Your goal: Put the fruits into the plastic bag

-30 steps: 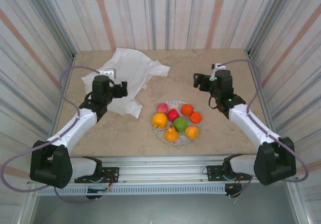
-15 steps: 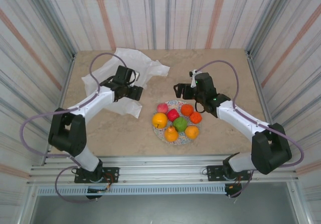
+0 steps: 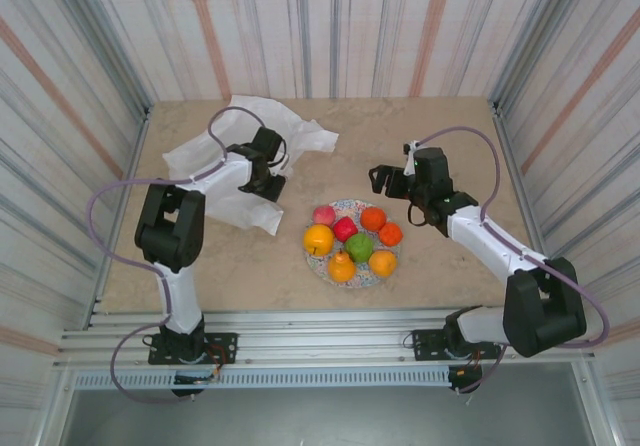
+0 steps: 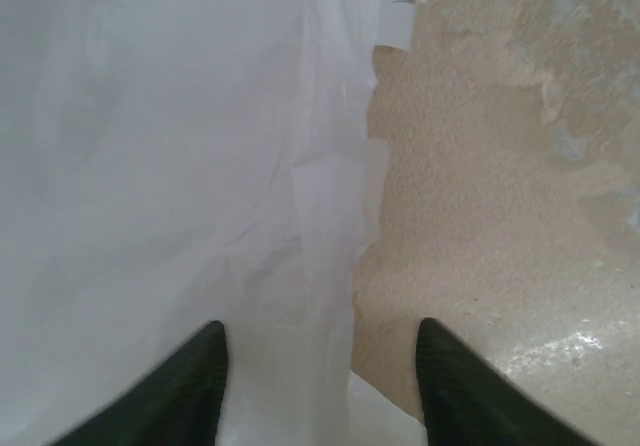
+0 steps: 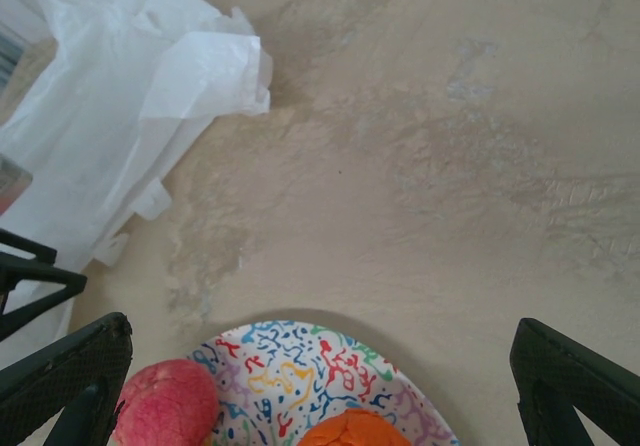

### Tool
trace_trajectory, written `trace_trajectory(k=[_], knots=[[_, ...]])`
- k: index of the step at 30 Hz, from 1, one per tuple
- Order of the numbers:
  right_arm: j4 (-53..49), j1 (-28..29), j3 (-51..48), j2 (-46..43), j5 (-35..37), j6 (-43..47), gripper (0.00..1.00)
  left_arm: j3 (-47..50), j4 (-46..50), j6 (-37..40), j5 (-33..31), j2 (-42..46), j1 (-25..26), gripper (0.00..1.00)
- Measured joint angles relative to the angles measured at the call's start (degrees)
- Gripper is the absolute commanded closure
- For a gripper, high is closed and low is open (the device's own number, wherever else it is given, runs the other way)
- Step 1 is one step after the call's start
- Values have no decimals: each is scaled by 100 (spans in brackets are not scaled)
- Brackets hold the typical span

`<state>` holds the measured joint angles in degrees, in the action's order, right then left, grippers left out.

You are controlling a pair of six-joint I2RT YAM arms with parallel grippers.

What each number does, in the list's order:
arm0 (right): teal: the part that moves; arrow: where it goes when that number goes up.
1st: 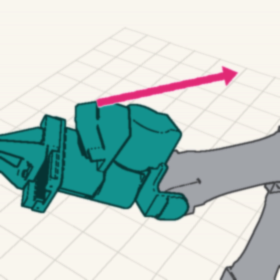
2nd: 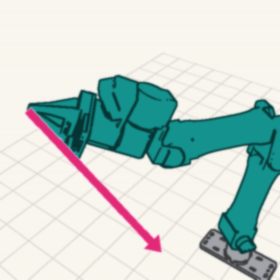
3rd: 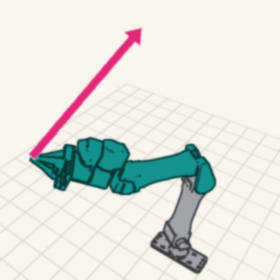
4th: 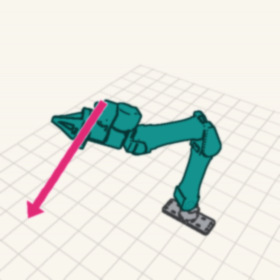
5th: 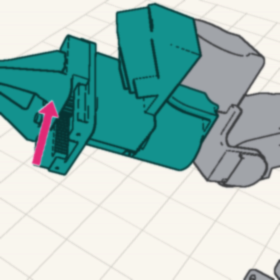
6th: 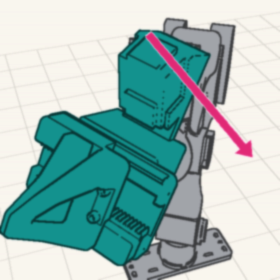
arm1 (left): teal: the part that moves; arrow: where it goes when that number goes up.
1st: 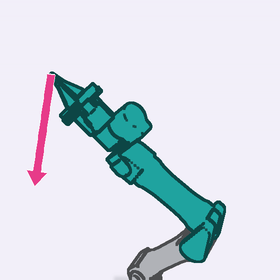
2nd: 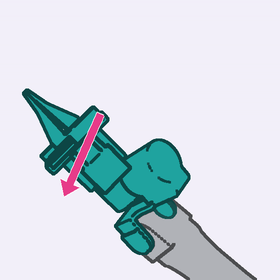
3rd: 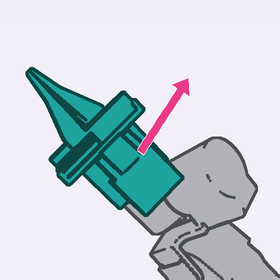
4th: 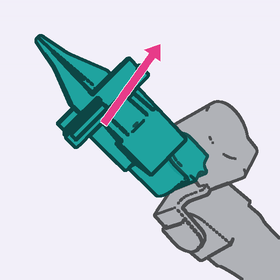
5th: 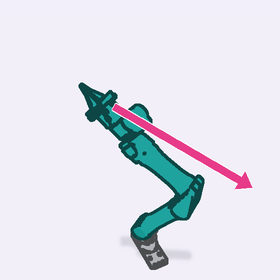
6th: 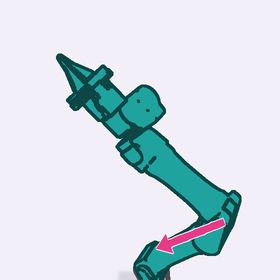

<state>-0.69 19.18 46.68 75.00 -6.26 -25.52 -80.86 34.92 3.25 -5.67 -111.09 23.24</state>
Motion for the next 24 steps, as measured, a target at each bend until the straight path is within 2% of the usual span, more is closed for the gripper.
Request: trace_trajectory(k=[5, 12, 18, 24], knots=[[-24, -9, -168, -208, -33, -63, 1, -9, -92, -20, -17, -2, -4, 100], [-114, -9, -348, -498, -24, -131, 1, 205, -505, 22, -98, 190, -4, 100], [-90, 92, -348, -525, 15, -127, 1, 1152, -931, -46, 127, 1633, -2, 100], [-28, 638, 79, -9, 15, 234, 2, 1799, -1340, -223, 269, 2981, -2, 100]])
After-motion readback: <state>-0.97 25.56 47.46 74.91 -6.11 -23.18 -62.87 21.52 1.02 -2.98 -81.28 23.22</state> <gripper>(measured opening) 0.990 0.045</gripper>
